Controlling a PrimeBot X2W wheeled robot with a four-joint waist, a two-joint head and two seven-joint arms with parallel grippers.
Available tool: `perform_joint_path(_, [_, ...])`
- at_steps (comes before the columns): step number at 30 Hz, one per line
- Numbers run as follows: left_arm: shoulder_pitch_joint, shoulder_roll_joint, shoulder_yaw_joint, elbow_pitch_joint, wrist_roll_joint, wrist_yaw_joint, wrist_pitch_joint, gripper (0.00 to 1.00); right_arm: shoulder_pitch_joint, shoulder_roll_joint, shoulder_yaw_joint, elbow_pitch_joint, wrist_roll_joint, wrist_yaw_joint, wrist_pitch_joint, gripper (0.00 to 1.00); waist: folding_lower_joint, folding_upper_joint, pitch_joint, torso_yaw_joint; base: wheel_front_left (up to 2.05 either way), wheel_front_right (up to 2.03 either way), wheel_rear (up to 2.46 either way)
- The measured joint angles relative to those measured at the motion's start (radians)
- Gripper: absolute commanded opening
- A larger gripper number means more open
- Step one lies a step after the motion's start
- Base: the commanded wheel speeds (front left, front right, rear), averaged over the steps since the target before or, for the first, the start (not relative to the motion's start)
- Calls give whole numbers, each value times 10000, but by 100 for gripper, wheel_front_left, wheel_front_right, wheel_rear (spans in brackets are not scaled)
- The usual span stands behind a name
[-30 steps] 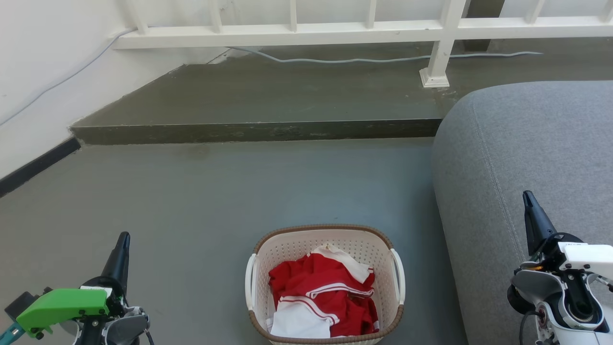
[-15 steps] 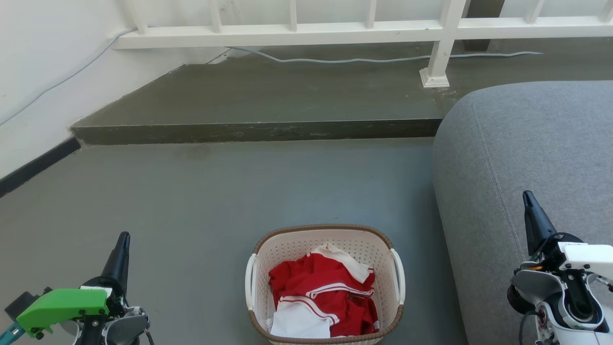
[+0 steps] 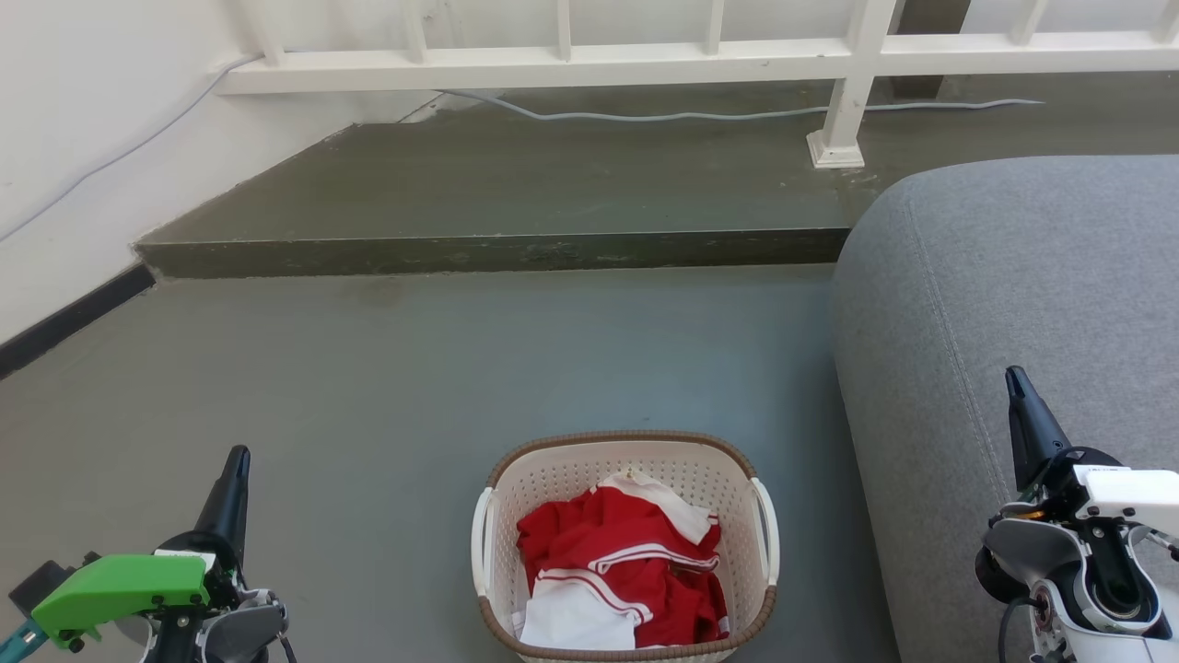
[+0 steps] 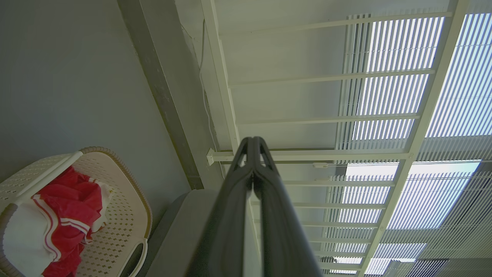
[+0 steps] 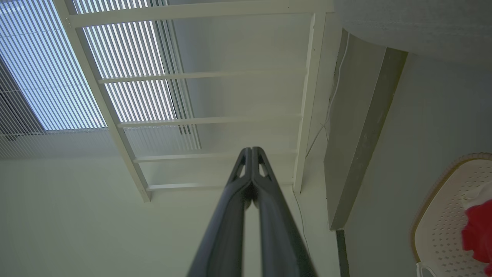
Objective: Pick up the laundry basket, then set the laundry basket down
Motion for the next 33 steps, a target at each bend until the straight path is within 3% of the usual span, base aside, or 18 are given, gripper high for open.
perform_joint_path(33, [0, -2, 6, 0, 0, 0, 2, 0, 0, 6, -8, -25, 0, 0, 0, 0, 0, 0, 1, 0, 0, 0, 0])
